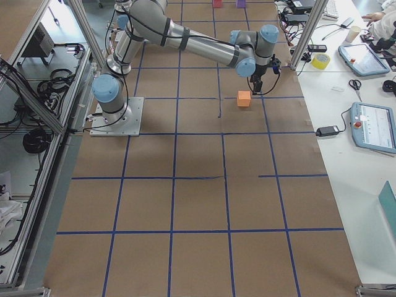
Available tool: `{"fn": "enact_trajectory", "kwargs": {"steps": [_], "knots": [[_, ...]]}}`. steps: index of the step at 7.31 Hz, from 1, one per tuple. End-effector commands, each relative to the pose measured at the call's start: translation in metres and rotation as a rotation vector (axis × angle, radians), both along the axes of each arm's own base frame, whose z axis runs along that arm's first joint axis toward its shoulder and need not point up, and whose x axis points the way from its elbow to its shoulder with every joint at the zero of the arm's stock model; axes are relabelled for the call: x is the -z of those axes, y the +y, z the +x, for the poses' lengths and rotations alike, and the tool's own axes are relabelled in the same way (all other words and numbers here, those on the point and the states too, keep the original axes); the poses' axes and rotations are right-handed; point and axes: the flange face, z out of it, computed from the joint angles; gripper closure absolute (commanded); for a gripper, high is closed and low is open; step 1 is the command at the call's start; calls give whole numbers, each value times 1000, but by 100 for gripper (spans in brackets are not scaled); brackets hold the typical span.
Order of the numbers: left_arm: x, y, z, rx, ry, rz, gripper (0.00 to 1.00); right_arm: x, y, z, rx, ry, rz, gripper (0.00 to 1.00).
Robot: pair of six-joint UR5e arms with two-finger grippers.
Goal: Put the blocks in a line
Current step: 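Lower the right gripper over the orange cube and close on it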
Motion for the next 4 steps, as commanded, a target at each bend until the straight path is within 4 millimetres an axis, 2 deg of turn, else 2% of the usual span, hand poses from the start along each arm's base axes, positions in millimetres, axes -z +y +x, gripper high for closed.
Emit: {"fn": "enact_trajectory", "kwargs": {"steps": [1, 4], "knots": [[2, 5, 0, 1, 0, 2, 0, 33, -1, 0, 1, 3, 46, 0], [2, 5, 0, 7, -1, 2, 0, 67, 23, 0, -10, 3, 118, 0]]}}
